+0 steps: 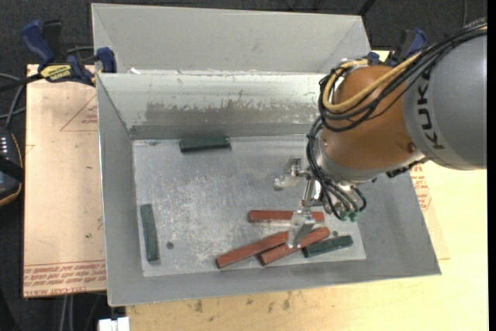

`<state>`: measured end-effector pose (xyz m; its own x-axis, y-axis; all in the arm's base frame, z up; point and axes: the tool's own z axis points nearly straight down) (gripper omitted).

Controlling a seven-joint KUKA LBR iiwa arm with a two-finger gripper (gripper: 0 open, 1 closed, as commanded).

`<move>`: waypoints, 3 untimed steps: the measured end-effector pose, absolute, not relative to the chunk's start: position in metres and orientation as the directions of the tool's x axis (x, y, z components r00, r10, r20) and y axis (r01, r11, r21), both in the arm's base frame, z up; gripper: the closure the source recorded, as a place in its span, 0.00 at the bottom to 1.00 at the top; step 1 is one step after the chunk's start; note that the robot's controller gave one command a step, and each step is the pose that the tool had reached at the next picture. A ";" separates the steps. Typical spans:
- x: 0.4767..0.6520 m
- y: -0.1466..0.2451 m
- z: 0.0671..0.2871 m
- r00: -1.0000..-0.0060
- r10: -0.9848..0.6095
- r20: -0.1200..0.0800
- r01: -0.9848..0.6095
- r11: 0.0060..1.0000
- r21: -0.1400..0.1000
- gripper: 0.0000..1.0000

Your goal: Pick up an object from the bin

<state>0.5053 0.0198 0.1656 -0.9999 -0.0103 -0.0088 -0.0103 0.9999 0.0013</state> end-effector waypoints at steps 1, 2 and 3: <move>0.522 0.021 0.083 -0.982 0.191 0.003 0.191 0.981 0.006 1.00; 0.527 0.020 0.084 -0.981 0.194 -0.023 0.193 0.981 0.010 1.00; 0.524 0.027 0.263 -0.986 0.169 -0.011 0.169 0.986 0.003 1.00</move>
Offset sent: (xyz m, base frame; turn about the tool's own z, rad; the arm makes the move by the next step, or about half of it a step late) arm 0.0000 0.0000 0.0000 0.0000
